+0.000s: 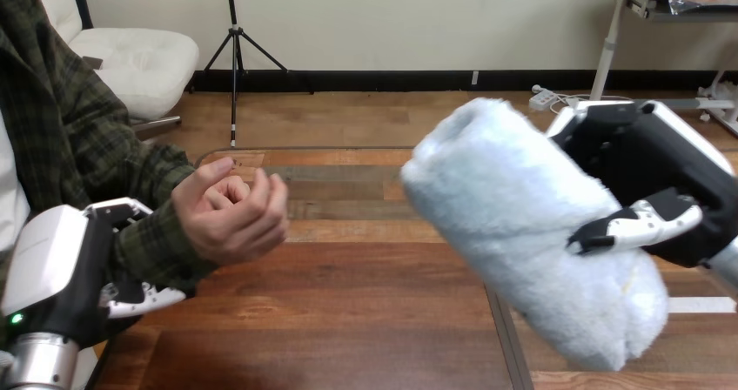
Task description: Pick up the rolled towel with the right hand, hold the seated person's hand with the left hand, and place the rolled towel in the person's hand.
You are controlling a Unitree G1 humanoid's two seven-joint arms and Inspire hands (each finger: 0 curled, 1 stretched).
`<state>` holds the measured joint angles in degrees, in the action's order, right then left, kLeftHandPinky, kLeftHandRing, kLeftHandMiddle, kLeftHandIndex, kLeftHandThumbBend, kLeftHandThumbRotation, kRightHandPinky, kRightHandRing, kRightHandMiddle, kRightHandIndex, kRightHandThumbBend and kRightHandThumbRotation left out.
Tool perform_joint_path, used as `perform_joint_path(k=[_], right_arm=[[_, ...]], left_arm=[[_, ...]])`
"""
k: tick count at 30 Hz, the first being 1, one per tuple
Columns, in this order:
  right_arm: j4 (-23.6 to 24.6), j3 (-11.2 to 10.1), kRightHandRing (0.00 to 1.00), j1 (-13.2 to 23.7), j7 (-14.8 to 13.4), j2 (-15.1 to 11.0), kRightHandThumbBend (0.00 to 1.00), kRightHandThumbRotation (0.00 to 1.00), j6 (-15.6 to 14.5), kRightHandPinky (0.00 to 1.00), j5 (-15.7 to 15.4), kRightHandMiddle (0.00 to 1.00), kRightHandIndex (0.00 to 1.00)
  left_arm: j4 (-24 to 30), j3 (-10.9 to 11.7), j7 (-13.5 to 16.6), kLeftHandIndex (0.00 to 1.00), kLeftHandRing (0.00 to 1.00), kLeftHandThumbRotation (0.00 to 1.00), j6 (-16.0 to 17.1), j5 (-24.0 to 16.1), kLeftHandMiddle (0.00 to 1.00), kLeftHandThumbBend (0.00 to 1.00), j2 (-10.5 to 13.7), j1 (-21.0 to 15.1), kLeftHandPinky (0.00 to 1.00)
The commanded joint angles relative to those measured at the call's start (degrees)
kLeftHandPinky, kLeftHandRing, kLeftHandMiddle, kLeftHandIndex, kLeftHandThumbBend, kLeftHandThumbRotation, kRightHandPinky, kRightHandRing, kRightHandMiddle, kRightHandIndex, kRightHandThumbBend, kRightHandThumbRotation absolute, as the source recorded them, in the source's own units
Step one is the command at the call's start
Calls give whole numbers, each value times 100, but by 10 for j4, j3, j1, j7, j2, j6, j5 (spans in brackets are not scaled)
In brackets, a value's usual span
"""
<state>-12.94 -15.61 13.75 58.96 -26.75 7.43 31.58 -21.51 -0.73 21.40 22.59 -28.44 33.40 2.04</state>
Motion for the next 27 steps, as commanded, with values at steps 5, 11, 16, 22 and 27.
perform_joint_path(k=[5,11,16,22,27], right_arm=[[-12,11,34,65,4,18,87,5,16,27,4,43,46],[-13,22,34,71,3,26,86,4,2,28,11,43,46],[-12,28,36,74,1,30,87,4,-6,30,9,44,47],[-24,39,37,87,3,41,86,2,7,31,0,44,47],[-34,48,36,99,-4,50,87,1,6,30,-7,44,47]], left_arm=[[51,-7,-11,49,43,0,-3,-4,47,88,-24,-6,39],[69,-5,-17,49,43,0,-8,0,47,88,-34,-6,39],[74,-5,-18,48,42,0,-6,0,47,89,-39,-9,38],[71,-9,-5,48,41,0,5,-10,46,90,-48,-17,37],[64,-13,3,47,40,0,19,-15,45,91,-53,-24,36]])
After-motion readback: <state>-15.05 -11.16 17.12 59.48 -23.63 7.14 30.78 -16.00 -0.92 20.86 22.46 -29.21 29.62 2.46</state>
